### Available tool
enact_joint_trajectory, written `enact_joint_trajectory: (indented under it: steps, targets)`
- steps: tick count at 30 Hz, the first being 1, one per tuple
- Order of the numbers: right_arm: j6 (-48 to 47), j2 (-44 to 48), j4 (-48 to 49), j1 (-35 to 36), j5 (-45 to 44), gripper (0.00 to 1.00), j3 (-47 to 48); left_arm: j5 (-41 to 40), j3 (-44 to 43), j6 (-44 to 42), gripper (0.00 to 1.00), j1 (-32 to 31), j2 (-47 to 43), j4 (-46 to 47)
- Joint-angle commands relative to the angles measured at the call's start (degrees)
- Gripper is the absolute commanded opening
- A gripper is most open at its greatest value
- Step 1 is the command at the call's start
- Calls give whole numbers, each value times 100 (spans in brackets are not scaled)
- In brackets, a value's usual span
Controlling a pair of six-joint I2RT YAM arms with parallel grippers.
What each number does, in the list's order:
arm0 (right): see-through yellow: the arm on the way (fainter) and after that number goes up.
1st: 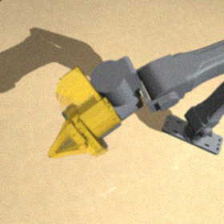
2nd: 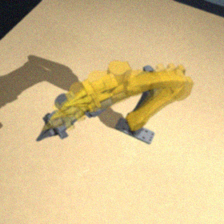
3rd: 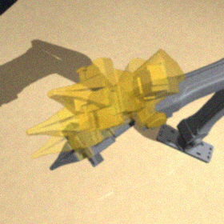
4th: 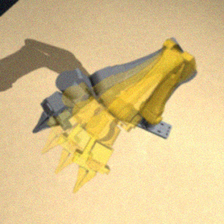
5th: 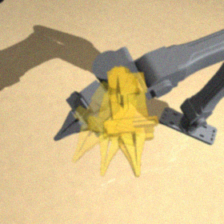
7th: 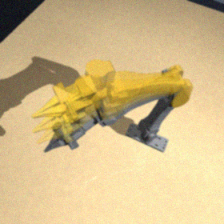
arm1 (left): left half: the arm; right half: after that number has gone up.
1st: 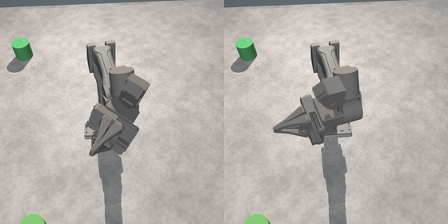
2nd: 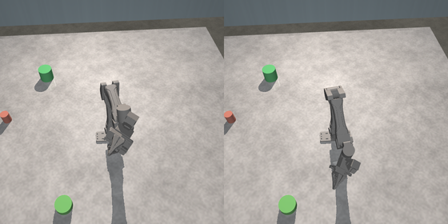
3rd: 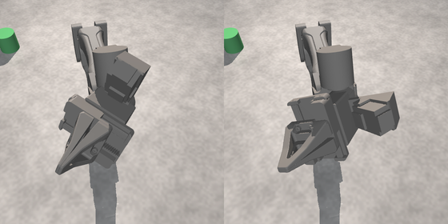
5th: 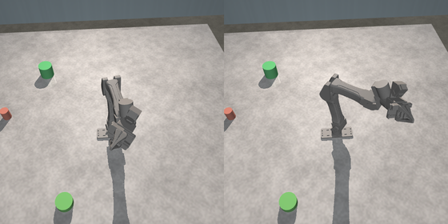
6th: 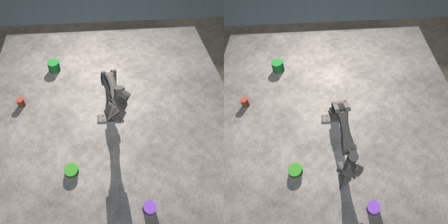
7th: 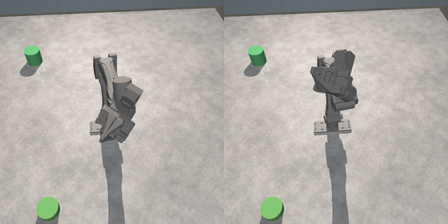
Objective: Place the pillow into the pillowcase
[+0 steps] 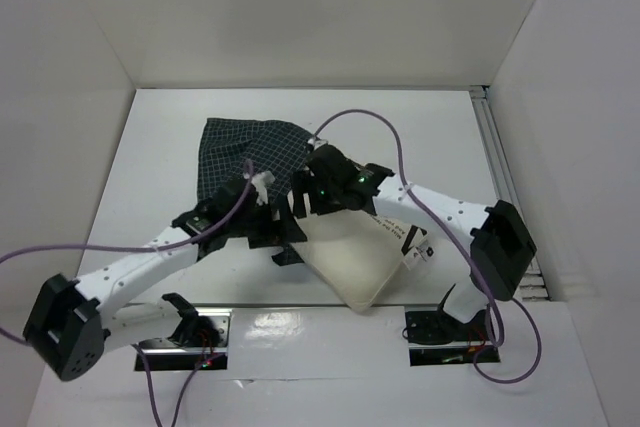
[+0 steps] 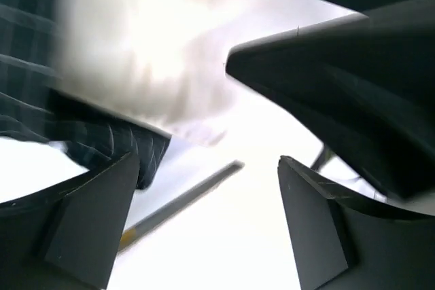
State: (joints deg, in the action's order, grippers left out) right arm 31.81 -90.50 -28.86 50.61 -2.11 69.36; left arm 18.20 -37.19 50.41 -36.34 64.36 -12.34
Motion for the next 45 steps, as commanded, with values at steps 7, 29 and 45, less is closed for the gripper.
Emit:
enact_joint_trajectory:
  steps: [7,29,45]
  targets:
    - [-326,419,-621,-2079,-949,79,643,-1591,-1754,-550,81,505,-110,-1753]
    - [1478,270,1254,-376,722,31,-1111,-2467,-6103,-1253,74,1023,4586,-3265]
    - [870,1271,1189,-1993,957,70,-2225,-4391,-4148,-2395,100,-830,2995,-3170]
